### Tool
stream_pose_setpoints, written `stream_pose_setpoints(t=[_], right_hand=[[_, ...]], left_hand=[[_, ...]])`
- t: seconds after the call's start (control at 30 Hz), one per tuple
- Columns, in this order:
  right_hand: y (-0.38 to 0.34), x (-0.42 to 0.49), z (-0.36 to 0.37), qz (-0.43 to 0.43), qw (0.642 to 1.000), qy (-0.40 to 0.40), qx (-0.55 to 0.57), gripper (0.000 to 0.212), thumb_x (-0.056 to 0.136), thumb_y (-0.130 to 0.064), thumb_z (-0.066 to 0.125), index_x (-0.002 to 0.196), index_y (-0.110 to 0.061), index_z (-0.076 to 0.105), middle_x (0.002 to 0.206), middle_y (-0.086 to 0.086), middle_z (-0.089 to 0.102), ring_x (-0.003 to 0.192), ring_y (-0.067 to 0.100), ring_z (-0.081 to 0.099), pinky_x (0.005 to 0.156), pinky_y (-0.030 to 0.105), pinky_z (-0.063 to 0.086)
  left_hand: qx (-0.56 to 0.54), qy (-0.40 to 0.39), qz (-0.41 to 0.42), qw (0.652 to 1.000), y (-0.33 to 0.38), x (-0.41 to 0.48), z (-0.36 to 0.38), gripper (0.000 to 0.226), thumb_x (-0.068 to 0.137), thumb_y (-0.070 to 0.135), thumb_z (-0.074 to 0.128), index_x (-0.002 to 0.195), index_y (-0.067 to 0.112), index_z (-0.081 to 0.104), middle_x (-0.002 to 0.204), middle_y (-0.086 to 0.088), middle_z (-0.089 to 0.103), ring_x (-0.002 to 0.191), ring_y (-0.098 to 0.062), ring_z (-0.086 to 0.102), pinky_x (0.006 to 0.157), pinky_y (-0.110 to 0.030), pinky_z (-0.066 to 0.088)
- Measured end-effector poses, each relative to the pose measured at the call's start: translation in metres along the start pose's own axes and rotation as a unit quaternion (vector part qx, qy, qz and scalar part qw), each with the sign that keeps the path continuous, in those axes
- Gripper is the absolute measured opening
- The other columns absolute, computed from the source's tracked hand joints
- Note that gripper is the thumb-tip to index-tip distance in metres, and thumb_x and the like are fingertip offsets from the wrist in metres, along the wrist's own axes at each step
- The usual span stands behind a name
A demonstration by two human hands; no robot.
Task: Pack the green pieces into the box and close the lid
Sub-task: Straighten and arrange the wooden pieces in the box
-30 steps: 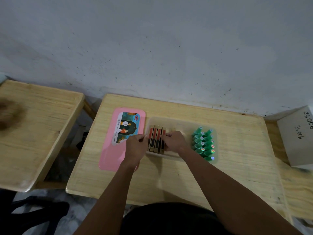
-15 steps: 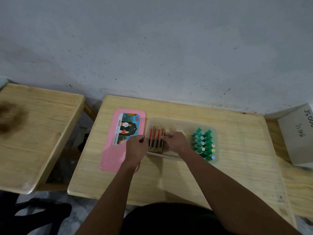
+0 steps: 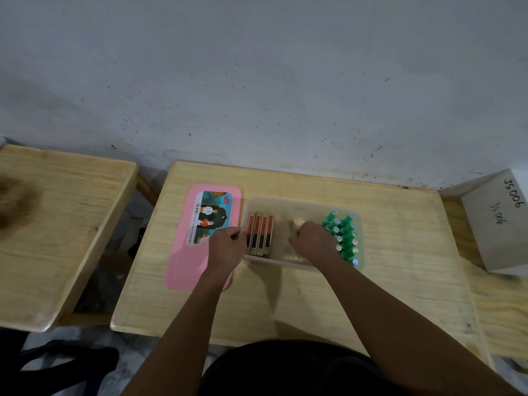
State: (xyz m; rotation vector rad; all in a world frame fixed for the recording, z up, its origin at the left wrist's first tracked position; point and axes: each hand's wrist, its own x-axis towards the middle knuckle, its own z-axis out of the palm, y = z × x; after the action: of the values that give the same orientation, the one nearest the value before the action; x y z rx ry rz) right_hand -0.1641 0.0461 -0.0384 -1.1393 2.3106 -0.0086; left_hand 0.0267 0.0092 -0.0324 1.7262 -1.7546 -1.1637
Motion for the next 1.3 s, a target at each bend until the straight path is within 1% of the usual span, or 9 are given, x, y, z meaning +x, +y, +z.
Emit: stream_pose_setpoints(t=[0.2,0.37,0.53,0.7,0.77,0.83,0.93,1.07,1.3], right_hand=[[-0.008,-0.002,-0.002,-0.006,0.989,-0.024,0.146,0.053,0.087,-0.051,0.053,0.063,-0.007,0.069,0.050,0.001,0.063,0.053,0.017,0.063,0.063,0.033,0.057],[-0.008,-0.006,0.000,0.011,0.924,-0.066,0.376,0.027,0.089,-0.027,0.059,0.092,-0.001,0.067,0.079,0.008,0.065,0.069,0.020,0.064,0.075,0.042,0.061],[-0.008,-0.008,0.004,0.022,0.881,-0.095,0.463,0.016,0.085,-0.027,0.068,0.090,-0.012,0.062,0.092,0.009,0.070,0.084,0.022,0.069,0.081,0.040,0.059],[-0.004,-0.011,0.010,-0.046,0.911,-0.026,0.409,0.017,0.080,-0.015,0.074,0.090,-0.016,0.060,0.085,0.003,0.070,0.079,0.023,0.069,0.081,0.046,0.058],[-0.003,-0.010,0.014,-0.059,0.920,-0.033,0.387,0.025,0.083,-0.013,0.072,0.104,-0.016,0.061,0.095,0.002,0.068,0.083,0.023,0.068,0.083,0.046,0.057],[-0.003,-0.008,0.017,-0.091,0.940,-0.030,0.328,0.036,0.087,-0.015,0.068,0.121,-0.013,0.060,0.104,0.000,0.065,0.087,0.020,0.064,0.080,0.035,0.054],[-0.004,-0.006,0.021,-0.148,0.963,-0.010,0.226,0.025,0.092,-0.019,0.060,0.116,-0.015,0.066,0.102,0.006,0.065,0.075,0.013,0.056,0.061,0.018,0.038],[-0.005,-0.005,0.026,-0.106,0.975,0.009,0.197,0.026,0.096,-0.030,0.047,0.105,-0.011,0.063,0.096,0.016,0.061,0.069,0.020,0.055,0.057,0.026,0.037],[-0.019,-0.003,0.033,0.005,0.979,0.004,0.202,0.046,0.096,-0.039,0.042,0.104,0.002,0.063,0.102,0.022,0.063,0.083,0.032,0.065,0.065,0.032,0.046]], left_hand=[[-0.012,0.006,0.002,1.000,-0.002,0.000,0.001,0.025,0.096,0.016,0.055,0.103,-0.002,0.071,0.081,-0.011,0.069,0.059,0.000,0.053,0.047,0.000,0.040],[-0.013,0.013,0.005,1.000,-0.001,0.001,0.002,0.027,0.095,0.015,0.056,0.094,-0.007,0.072,0.065,-0.002,0.057,0.051,-0.002,0.048,0.045,0.000,0.036],[-0.016,0.008,0.009,1.000,-0.002,0.001,0.001,0.025,0.095,0.016,0.056,0.098,-0.003,0.073,0.066,0.000,0.061,0.055,-0.002,0.053,0.047,-0.001,0.038],[-0.008,0.011,0.015,1.000,-0.002,0.002,0.001,0.026,0.095,0.016,0.057,0.096,-0.004,0.073,0.065,-0.001,0.060,0.054,-0.001,0.051,0.046,0.000,0.037],[-0.003,0.015,0.018,1.000,-0.002,0.002,0.001,0.026,0.095,0.016,0.057,0.096,-0.004,0.073,0.067,-0.004,0.062,0.054,-0.001,0.050,0.047,-0.001,0.037],[-0.005,0.015,0.015,1.000,-0.002,0.002,0.001,0.027,0.095,0.016,0.057,0.096,-0.005,0.072,0.071,-0.010,0.066,0.054,-0.001,0.049,0.048,-0.001,0.039],[-0.013,0.012,0.010,1.000,-0.003,0.001,0.001,0.027,0.095,0.016,0.057,0.097,-0.006,0.071,0.083,-0.020,0.072,0.056,-0.002,0.048,0.051,-0.004,0.042],[-0.015,0.011,0.012,1.000,-0.002,0.001,0.002,0.027,0.095,0.016,0.056,0.096,-0.007,0.071,0.081,-0.020,0.071,0.054,-0.002,0.048,0.050,-0.004,0.042],[-0.012,0.013,-0.001,1.000,0.000,0.001,0.002,0.028,0.095,0.019,0.057,0.093,-0.005,0.072,0.058,0.007,0.054,0.053,-0.002,0.049,0.047,-0.001,0.037]])
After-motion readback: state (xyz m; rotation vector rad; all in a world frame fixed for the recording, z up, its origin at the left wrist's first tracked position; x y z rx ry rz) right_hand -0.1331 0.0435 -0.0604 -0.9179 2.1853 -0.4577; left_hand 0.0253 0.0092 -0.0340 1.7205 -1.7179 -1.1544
